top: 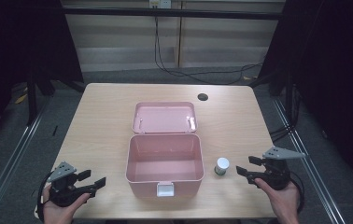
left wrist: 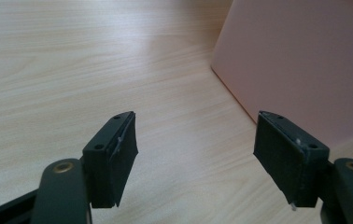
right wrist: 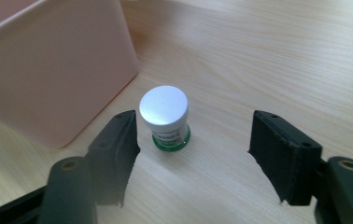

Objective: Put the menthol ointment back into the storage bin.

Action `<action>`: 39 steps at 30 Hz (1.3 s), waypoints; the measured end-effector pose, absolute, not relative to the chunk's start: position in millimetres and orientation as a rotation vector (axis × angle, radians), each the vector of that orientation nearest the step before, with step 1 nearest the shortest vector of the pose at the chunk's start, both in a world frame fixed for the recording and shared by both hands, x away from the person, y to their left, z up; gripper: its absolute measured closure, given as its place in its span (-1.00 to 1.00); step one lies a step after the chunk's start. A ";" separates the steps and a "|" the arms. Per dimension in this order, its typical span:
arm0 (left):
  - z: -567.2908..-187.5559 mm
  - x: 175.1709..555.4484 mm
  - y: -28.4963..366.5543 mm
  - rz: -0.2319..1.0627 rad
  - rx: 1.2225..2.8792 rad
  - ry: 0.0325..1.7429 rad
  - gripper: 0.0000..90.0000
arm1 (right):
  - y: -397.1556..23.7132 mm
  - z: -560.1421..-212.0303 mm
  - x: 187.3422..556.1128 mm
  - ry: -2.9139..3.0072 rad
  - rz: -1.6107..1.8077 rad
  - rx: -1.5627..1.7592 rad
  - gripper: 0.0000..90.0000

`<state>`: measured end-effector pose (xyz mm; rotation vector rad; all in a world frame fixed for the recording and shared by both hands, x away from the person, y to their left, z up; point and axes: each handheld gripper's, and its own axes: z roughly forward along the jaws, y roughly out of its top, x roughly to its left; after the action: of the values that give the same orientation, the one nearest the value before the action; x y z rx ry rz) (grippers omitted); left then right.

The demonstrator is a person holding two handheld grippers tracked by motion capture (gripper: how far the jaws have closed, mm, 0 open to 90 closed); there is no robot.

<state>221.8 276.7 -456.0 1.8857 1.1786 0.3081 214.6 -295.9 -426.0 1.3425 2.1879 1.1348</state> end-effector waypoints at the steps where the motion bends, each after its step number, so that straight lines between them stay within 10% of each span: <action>1: -456.2 221.9 276.4 0.308 1.886 1.181 -0.34 | -294.5 -422.2 217.0 2.211 1.128 1.332 -0.32; 39: -457.6 222.9 274.9 0.300 1.899 1.182 -0.35 | -246.1 -399.9 288.4 2.729 0.738 1.207 -0.23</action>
<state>222.9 274.9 -457.6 1.8994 1.1816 0.3003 288.4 -246.1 -399.9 1.2072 2.7291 0.7378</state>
